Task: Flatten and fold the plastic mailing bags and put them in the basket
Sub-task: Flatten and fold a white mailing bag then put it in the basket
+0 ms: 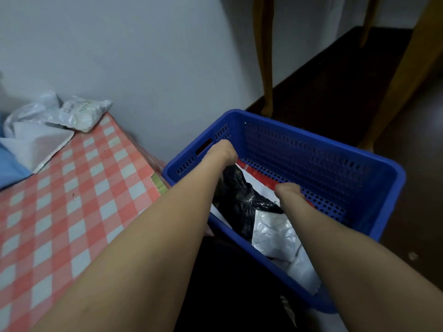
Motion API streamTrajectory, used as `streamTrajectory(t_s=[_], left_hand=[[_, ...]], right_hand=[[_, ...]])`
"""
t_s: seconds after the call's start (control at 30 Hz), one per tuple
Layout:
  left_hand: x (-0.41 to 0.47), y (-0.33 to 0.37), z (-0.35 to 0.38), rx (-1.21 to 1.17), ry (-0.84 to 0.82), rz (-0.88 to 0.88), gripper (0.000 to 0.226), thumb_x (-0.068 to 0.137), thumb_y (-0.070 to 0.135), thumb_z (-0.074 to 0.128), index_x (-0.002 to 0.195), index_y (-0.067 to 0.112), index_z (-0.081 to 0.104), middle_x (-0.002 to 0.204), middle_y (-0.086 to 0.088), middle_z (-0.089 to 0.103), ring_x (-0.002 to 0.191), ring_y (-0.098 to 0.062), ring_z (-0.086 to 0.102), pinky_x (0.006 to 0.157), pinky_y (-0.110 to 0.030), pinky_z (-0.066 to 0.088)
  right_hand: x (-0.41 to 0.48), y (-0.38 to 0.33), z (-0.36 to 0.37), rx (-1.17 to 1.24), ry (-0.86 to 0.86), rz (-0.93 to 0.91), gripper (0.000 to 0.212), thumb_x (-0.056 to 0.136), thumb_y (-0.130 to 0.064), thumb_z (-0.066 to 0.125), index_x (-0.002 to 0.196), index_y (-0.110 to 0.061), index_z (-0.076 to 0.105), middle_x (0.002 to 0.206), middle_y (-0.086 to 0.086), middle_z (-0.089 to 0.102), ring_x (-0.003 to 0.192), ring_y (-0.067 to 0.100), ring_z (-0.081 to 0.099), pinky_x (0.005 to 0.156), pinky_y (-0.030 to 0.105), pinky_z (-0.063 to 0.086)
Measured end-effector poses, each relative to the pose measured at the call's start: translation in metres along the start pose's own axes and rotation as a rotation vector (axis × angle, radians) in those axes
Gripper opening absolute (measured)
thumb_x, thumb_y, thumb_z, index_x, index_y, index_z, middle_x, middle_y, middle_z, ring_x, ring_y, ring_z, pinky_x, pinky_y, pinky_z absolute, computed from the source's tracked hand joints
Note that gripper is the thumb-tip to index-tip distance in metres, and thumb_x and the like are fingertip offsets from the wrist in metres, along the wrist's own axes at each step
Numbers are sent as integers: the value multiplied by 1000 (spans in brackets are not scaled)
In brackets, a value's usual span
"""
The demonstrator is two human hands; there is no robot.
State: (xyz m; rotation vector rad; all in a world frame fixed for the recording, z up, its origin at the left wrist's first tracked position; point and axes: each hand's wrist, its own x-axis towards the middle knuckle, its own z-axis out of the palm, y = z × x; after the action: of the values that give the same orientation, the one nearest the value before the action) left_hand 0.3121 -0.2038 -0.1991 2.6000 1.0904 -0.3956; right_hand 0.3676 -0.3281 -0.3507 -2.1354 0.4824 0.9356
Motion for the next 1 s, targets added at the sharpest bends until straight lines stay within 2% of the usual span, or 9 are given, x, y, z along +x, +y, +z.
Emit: streamTrajectory(t_s=[0.07, 0.13, 0.2, 0.27, 0.37, 0.5, 0.6, 0.8, 1.0], left_hand=[[-13, -8, -17, 7, 24, 10, 15, 92, 6, 44, 77, 7, 46, 71, -7, 48, 60, -21, 45, 52, -29, 37], [-21, -16, -35, -2, 57, 23, 9, 92, 9, 47, 95, 5, 54, 98, -14, 61, 83, -29, 58, 68, -34, 45], [-31, -28, -52, -3, 83, 4, 28, 92, 10, 49, 117, -1, 57, 118, -17, 61, 106, -34, 61, 82, -40, 49], [-40, -44, -67, -17, 123, 1, 32, 92, 10, 49, 120, -5, 56, 125, -20, 59, 113, -33, 59, 89, -41, 49], [-59, -72, -91, -47, 187, -19, 33, 94, 12, 50, 122, -5, 55, 129, -19, 57, 117, -34, 56, 93, -36, 46], [-88, -124, -122, -99, 301, -82, 34, 94, 12, 47, 124, -3, 55, 131, -17, 56, 118, -33, 55, 94, -36, 46], [-104, -172, -135, -125, 365, -128, 33, 90, 9, 47, 120, 2, 58, 126, -15, 59, 113, -32, 58, 90, -35, 47], [-112, -265, -153, -204, 440, -280, 31, 87, 10, 51, 117, 4, 55, 119, -13, 59, 107, -29, 58, 86, -35, 48], [-96, -342, -161, -329, 553, -410, 48, 88, 11, 47, 136, 9, 42, 137, -17, 43, 123, -33, 47, 101, -40, 41]], right_hand=[[-23, -23, -6, 17, -2, -78, 64, 90, -26, 55, 144, -4, 28, 147, 18, 32, 130, 32, 39, 106, 38, 36], [-48, -45, -12, -7, -6, -130, 63, 90, -28, 53, 144, -7, 26, 148, 17, 27, 131, 31, 35, 102, 34, 34], [-73, -64, -15, 24, 4, -198, 62, 90, -26, 52, 144, -7, 26, 149, 16, 26, 132, 31, 33, 102, 34, 32], [-101, -81, -13, 106, 27, -262, 60, 94, -22, 48, 146, -5, 24, 150, 17, 25, 133, 34, 33, 108, 39, 30], [-140, -107, -3, 165, 30, -362, 55, 97, -20, 38, 148, -6, 23, 149, 19, 27, 131, 36, 36, 111, 44, 30], [-208, -140, 27, -33, -18, -601, 59, 92, -20, 47, 146, -7, 29, 148, 19, 31, 134, 37, 34, 109, 43, 30], [-252, -160, 59, -132, 9, -683, 54, 91, -20, 47, 143, -9, 33, 146, 17, 34, 130, 36, 38, 103, 39, 36], [-313, -186, 130, -149, -172, -858, 57, 93, -18, 47, 145, -3, 28, 148, 21, 31, 136, 37, 31, 112, 45, 28], [-344, -218, 211, -192, -249, -910, 49, 87, -30, 57, 134, -20, 48, 136, 13, 49, 123, 34, 47, 99, 37, 42]])
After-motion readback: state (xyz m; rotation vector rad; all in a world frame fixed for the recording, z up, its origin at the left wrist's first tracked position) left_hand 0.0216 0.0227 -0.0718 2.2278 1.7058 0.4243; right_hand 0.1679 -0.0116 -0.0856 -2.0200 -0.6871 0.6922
